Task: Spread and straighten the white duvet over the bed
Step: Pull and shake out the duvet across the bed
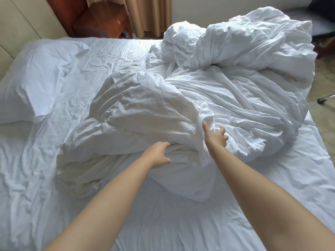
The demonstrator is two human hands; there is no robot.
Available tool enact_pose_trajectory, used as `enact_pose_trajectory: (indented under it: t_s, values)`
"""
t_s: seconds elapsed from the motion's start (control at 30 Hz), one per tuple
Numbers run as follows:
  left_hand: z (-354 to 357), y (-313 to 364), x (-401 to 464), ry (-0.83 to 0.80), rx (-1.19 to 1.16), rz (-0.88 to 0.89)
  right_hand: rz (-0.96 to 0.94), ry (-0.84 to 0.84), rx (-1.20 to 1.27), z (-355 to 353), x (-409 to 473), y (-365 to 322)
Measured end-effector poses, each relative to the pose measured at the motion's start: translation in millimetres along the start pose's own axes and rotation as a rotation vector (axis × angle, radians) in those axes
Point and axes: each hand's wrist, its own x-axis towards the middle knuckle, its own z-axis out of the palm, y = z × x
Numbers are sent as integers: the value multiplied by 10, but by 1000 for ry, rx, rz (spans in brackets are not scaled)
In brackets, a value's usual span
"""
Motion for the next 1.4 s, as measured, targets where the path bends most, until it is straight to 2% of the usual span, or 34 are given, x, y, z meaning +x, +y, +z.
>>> enact_pose_trajectory:
  t_s: [0.07,0.13,0.2,0.27,0.3,0.37,0.4,0.47,0.53,0.67,0.77,0.93,1.07,1.23,1.33,1.4]
  values:
    - [14,-73,3,-5,-22,-35,-97,-85,102,73,-55,6]
    - [32,-67,2,-8,-62,-39,-197,-208,4,134,-132,12]
    - [53,-15,-8,-1,-107,-22,-197,-224,-59,180,-173,-20]
    - [63,52,-36,-28,-187,-20,-67,-240,125,171,-272,-130]
    - [68,81,-41,-53,-246,-21,-30,-304,230,170,-372,-213]
    - [65,158,-74,-79,-312,20,-127,-459,328,198,-712,-436]
    - [54,200,-99,-39,-309,63,-231,-527,333,229,-911,-561]
    - [-24,252,-186,150,-327,132,-411,-625,321,263,-1265,-772]
    - [-209,191,-301,310,-312,106,-466,-669,333,259,-1420,-924]
    - [-710,-350,-603,443,-439,-110,-432,-620,269,210,-1460,-1093]
    - [-1073,-760,-914,521,-366,-180,-400,-619,179,395,-1627,-1250]
    - [-1567,-1278,-1285,612,-322,-166,-406,-620,161,935,-2086,-1571]
    - [-2138,-1859,-1623,768,-251,-230,-566,-608,114,1434,-2599,-2055]
    - [-2836,-2979,-2012,989,-235,-362,-626,-815,14,2271,-3360,-2531]
    - [-2800,-3619,-1985,947,-236,-472,-594,-804,-60,2984,-3414,-2408]
    - [-2566,-3930,-1833,747,-302,-508,-504,-740,-68,3439,-3246,-2230]
